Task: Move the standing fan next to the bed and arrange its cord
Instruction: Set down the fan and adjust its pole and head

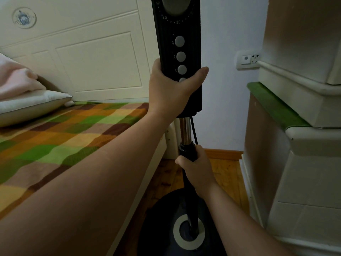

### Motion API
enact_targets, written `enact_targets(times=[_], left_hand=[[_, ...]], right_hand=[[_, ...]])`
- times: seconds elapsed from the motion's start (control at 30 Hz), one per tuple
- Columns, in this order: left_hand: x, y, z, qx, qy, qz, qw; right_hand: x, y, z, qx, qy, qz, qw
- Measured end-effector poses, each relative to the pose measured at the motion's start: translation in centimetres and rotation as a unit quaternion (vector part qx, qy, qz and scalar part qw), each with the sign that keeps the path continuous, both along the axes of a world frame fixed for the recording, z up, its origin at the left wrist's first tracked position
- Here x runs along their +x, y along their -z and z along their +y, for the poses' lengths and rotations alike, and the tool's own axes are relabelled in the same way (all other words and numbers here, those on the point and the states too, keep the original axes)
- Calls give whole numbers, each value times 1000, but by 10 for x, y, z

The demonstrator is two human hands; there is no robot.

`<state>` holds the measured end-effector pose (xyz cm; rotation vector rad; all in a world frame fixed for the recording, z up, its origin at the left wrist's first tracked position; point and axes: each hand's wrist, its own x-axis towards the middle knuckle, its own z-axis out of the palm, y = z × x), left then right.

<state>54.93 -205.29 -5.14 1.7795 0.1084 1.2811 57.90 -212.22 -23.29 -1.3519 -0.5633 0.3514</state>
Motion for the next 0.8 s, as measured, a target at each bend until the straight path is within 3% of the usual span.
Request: enact_targets(times=[0.8], left_hand=[[-2,17,0,6,-1,18,1000]], right_hand=[[0,-3,-1,-5,-12,31,999]])
